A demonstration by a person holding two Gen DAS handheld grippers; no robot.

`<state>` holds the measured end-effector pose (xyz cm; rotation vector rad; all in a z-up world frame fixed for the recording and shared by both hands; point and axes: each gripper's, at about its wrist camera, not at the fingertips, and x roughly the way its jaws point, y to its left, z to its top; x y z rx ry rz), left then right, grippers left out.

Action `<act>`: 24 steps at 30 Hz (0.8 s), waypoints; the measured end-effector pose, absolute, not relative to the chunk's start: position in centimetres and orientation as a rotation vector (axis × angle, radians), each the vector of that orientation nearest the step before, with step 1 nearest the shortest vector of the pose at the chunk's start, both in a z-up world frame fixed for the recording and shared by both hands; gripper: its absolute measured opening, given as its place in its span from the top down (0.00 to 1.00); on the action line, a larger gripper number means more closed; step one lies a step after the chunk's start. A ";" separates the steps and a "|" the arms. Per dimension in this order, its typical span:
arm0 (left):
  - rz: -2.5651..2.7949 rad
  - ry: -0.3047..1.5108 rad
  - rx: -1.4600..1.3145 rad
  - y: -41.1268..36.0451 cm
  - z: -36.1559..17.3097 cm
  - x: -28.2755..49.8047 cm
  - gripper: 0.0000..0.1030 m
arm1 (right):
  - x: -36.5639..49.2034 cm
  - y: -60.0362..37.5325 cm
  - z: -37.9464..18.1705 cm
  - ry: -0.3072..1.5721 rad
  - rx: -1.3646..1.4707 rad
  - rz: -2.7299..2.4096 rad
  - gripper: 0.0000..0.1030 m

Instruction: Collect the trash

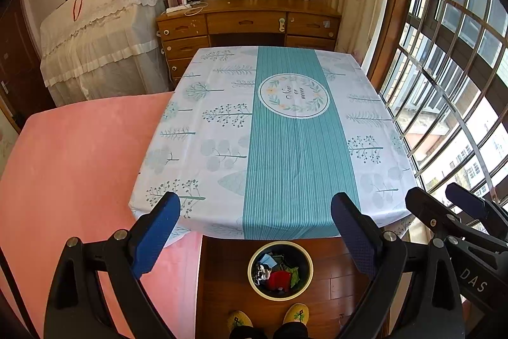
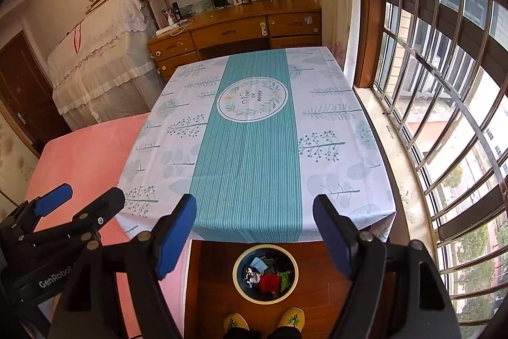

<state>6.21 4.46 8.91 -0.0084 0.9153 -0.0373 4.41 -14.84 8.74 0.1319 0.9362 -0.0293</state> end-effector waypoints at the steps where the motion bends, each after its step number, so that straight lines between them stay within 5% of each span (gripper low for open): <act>1: -0.037 0.916 -0.008 4.5 8.9 6.2 0.08 | 4.4 -14.8 8.7 0.937 0.132 -0.029 0.26; 24: -0.026 0.920 -0.026 4.3 8.9 5.7 0.09 | 4.5 -14.3 8.9 0.942 0.136 -0.015 0.26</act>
